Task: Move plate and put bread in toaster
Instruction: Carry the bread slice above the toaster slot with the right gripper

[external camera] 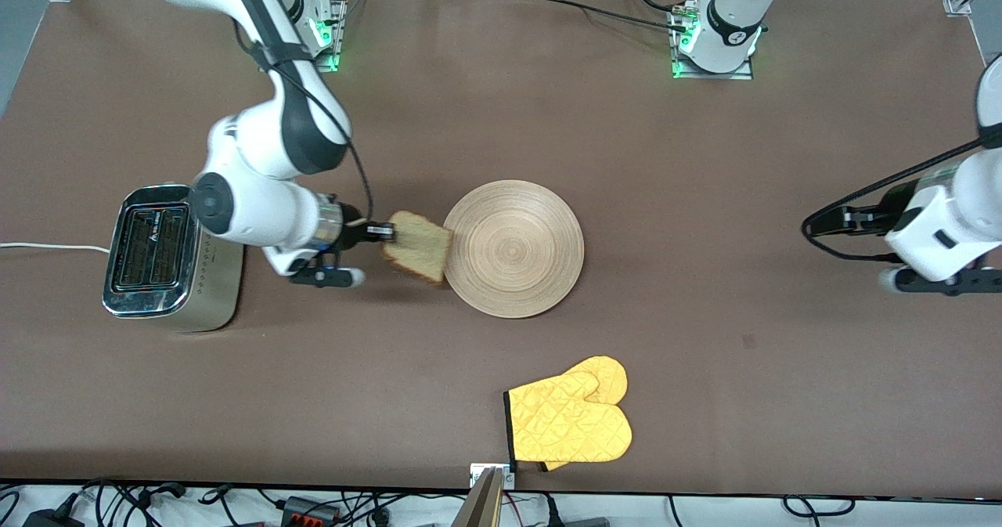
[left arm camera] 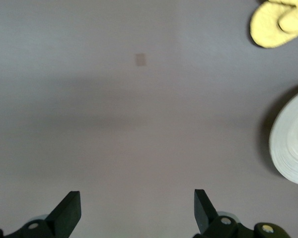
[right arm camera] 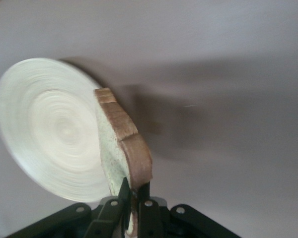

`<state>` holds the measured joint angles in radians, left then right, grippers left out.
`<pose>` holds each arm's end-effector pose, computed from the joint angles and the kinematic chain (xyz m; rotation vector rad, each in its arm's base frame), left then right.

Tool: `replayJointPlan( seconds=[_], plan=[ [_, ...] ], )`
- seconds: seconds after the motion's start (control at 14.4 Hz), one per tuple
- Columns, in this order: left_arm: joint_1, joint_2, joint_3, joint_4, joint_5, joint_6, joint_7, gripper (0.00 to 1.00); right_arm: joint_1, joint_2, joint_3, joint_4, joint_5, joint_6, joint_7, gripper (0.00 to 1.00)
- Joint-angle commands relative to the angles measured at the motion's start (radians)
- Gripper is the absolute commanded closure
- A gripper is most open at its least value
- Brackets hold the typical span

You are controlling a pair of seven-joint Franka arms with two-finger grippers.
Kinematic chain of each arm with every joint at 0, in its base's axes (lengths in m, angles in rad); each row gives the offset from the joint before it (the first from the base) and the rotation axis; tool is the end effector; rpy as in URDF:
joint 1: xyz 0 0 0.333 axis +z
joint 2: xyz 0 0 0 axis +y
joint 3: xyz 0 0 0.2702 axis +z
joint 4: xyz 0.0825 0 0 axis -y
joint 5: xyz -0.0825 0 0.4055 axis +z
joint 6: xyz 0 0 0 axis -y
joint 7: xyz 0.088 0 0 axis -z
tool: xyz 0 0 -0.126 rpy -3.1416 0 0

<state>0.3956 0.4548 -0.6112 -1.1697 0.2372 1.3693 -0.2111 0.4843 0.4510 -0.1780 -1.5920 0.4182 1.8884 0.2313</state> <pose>0.6483 -0.0315 0.4940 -3.1114 -0.0747 0.2841 0.6165 0.2438 0.2996 -2.8632 0.1062 0.3167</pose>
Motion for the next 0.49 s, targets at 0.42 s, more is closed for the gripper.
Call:
replayJointPlan(
  seconds=[0.42],
  plan=[
    [-0.382, -0.393, 0.603, -0.396, -0.283, 0.291, 0.156, 0.0, -0.006, -0.041, -0.182, 0.199, -0.422, -0.339, -0.042, 1.0]
  ],
)
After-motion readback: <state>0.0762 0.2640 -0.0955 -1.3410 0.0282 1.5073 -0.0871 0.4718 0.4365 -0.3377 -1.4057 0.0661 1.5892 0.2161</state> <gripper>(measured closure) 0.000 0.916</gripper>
